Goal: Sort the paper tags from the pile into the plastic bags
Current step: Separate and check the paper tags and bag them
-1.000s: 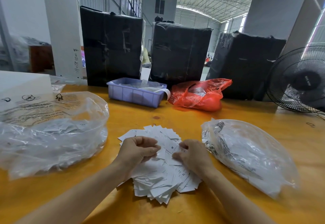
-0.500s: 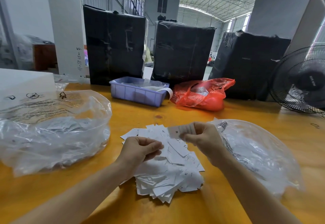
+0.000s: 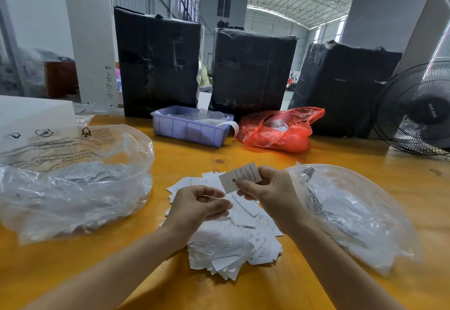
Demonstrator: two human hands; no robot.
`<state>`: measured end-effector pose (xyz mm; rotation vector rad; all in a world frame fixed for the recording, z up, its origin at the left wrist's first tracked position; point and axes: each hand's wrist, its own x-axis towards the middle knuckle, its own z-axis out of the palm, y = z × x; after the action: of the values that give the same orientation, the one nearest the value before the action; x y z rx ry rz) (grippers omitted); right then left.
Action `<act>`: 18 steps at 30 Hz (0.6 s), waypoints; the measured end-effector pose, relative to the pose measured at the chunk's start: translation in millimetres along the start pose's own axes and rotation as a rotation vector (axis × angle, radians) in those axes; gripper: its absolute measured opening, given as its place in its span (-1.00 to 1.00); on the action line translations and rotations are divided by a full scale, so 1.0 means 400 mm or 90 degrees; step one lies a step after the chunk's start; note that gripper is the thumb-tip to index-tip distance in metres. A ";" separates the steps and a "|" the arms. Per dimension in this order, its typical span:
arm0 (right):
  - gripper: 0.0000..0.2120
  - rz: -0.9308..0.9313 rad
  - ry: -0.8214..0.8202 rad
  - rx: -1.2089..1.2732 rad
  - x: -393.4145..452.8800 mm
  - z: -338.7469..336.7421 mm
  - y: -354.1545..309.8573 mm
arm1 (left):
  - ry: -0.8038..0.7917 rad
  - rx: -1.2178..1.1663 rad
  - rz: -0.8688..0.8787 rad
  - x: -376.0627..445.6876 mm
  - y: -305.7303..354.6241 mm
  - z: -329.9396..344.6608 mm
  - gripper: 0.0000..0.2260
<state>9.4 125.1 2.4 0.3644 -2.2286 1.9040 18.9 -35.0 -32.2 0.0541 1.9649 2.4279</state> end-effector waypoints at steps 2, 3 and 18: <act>-0.90 -0.005 -0.001 -0.009 -0.001 0.000 -0.001 | -0.001 0.000 0.004 0.000 0.000 0.001 -0.80; -0.90 -0.007 -0.003 -0.009 -0.001 0.000 -0.002 | 0.000 0.001 0.006 0.001 0.001 0.001 -0.79; -0.90 -0.028 -0.018 -0.129 -0.006 0.004 0.008 | 0.016 -0.007 0.019 0.012 0.001 -0.009 -0.82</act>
<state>10.7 124.0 -1.8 0.4062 -2.3839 1.6431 14.1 -38.5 -32.4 0.0534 1.9748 2.4705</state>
